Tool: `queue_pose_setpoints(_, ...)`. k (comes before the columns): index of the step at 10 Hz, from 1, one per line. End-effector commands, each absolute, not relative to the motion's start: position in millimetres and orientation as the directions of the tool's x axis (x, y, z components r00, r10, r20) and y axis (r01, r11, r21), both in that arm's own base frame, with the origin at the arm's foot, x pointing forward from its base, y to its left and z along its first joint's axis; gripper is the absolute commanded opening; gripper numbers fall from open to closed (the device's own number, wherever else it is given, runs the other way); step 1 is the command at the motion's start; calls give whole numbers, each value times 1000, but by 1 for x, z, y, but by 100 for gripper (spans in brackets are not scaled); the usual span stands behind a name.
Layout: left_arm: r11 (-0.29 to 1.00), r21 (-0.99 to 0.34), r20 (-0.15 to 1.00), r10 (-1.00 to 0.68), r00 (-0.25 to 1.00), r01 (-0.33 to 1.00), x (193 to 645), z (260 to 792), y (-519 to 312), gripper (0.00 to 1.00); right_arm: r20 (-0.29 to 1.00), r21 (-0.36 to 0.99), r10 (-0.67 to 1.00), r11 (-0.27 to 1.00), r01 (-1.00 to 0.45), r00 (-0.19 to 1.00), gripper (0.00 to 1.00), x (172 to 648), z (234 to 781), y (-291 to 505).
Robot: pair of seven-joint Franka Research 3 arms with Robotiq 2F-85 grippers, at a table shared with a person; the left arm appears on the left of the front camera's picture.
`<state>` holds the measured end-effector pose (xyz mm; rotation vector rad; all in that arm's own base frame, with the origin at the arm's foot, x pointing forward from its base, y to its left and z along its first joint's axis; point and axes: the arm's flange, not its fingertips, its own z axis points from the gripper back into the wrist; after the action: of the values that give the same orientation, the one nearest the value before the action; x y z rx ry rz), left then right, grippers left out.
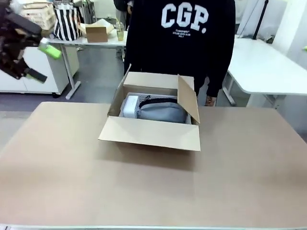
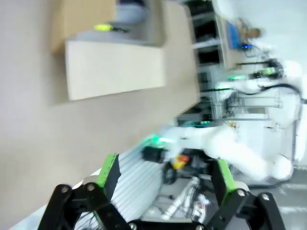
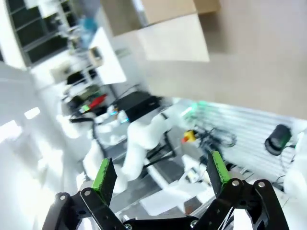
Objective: Pack the gift set into the box.
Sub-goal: Lift both hands away from the flaps of the Package Box, then press and hold the closed box until the human finishes sealing it.
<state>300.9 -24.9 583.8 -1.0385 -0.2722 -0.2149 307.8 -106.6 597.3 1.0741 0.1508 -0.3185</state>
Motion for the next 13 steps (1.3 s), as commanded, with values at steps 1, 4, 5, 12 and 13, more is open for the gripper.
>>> queue_pose_setpoints(1, 148, -930, 353, 99, 930, 337, 289, 559, 17, 100, -289, 898, -185, 288, 333, 939, 100, 312, 574, -124)
queue_pose_setpoints(4, 350, -880, 351, 23, 936, 321, 286, 575, -1, 100, -291, 869, -180, 361, 339, 940, 100, 299, 590, -123)
queue_pose_setpoints(5, 350, -880, 351, 23, 936, 321, 286, 575, -1, 100, -291, 869, -180, 361, 339, 940, 100, 299, 590, -123)
queue_pose_setpoints(12, 350, -880, 351, 23, 936, 321, 286, 575, -1, 100, -291, 869, -180, 361, 339, 940, 100, 299, 590, -123)
queue_pose_setpoints(13, 350, -880, 351, 23, 936, 321, 286, 575, -1, 100, -291, 869, -180, 361, 339, 940, 100, 299, 590, -123)
